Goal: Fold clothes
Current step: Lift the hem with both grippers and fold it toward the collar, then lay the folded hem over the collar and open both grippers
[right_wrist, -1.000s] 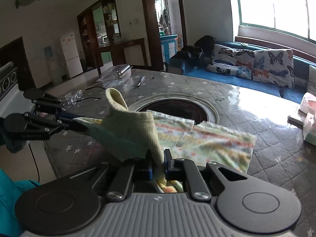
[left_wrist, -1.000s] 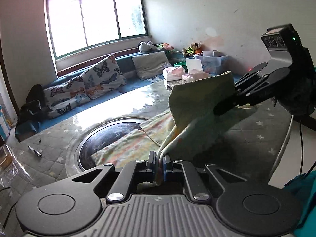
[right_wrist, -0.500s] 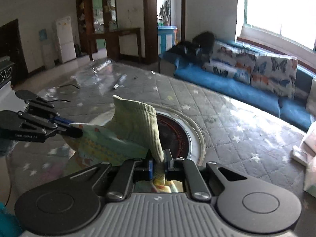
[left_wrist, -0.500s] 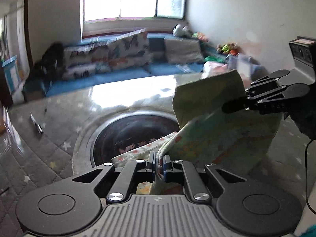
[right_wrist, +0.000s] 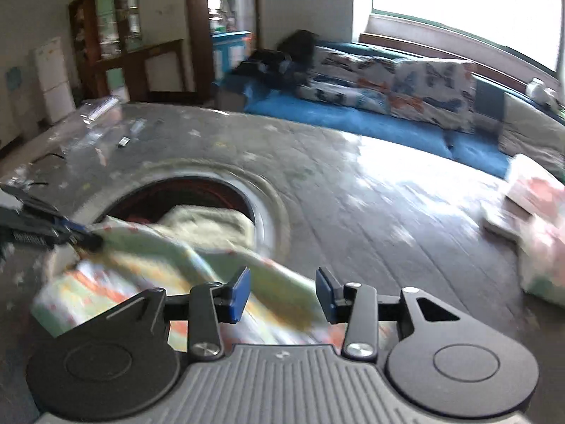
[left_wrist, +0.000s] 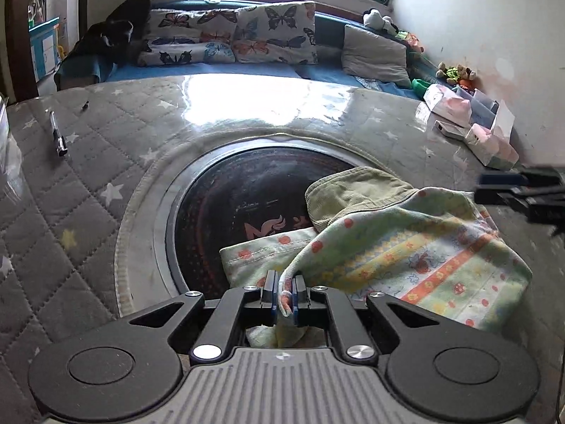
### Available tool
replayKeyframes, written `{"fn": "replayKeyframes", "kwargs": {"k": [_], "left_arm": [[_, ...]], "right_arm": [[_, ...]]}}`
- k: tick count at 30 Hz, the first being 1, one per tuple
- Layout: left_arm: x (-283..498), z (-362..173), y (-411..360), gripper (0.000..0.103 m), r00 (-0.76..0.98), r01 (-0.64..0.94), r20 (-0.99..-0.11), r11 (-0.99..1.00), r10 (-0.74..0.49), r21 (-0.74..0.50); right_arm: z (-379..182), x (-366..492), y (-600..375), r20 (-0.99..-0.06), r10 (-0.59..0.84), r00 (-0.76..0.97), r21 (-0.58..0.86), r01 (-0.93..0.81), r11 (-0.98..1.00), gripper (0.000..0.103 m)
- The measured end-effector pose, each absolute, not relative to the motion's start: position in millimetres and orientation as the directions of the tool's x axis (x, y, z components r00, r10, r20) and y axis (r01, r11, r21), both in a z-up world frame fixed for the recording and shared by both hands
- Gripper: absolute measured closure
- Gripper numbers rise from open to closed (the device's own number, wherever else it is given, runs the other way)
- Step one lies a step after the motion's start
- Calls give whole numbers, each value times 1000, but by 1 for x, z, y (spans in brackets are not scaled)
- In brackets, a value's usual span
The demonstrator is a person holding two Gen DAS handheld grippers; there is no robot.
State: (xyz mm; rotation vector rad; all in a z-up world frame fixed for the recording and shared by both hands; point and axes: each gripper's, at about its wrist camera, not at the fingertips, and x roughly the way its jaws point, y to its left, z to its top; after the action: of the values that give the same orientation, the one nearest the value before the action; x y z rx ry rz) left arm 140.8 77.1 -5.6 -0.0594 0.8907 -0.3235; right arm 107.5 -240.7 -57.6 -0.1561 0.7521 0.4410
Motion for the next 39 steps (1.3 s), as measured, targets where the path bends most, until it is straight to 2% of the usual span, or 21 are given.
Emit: {"fn": "replayKeyframes", "kwargs": {"k": [5,8,11,13,14,15,17,22,26,29,32,36,39], "left_arm": [[154,-7,74,90,577,227,-770,959,-274,-172],[156,-7,74,84,581,203,-778,969,-237,-144],[156,-7,74,83,582,188,-782,973,-222,-136],[156,-7,74,82,583,182,-784,975,-213,-129],[156,-7,74,82,584,181,-784,975,-211,-128],[156,-7,73,82,584,181,-784,975,-210,-126],[157,-8,73,82,584,180,-785,976,-207,-123],[160,-11,72,82,586,178,-784,976,-205,-122],[160,-7,73,76,605,159,-778,983,-171,-93],[158,1,77,78,628,140,-763,986,-157,-88],[154,12,78,79,653,118,-742,988,-151,-98],[150,23,61,81,661,167,-711,971,-238,-170],[152,20,38,81,638,226,-708,953,-302,-203]], "right_arm": [[-73,104,-273,-699,302,649,91,-338,937,64],[-78,108,-282,-684,330,650,159,-309,938,66],[-83,116,-279,-672,357,649,207,-298,932,67],[-87,118,-277,-667,353,656,216,-282,935,72],[-89,118,-276,-665,347,661,217,-273,937,78],[-90,118,-275,-663,340,667,218,-263,940,89],[-94,118,-273,-659,328,677,219,-244,945,99],[-96,116,-267,-663,285,692,182,-220,958,99],[-98,116,-271,-658,267,704,200,-178,964,89],[-85,107,-265,-626,254,737,156,-201,967,84],[-74,99,-257,-602,281,747,140,-247,959,84],[-77,106,-233,-620,379,687,196,-332,923,84],[-85,113,-217,-637,392,664,192,-356,915,84]]}}
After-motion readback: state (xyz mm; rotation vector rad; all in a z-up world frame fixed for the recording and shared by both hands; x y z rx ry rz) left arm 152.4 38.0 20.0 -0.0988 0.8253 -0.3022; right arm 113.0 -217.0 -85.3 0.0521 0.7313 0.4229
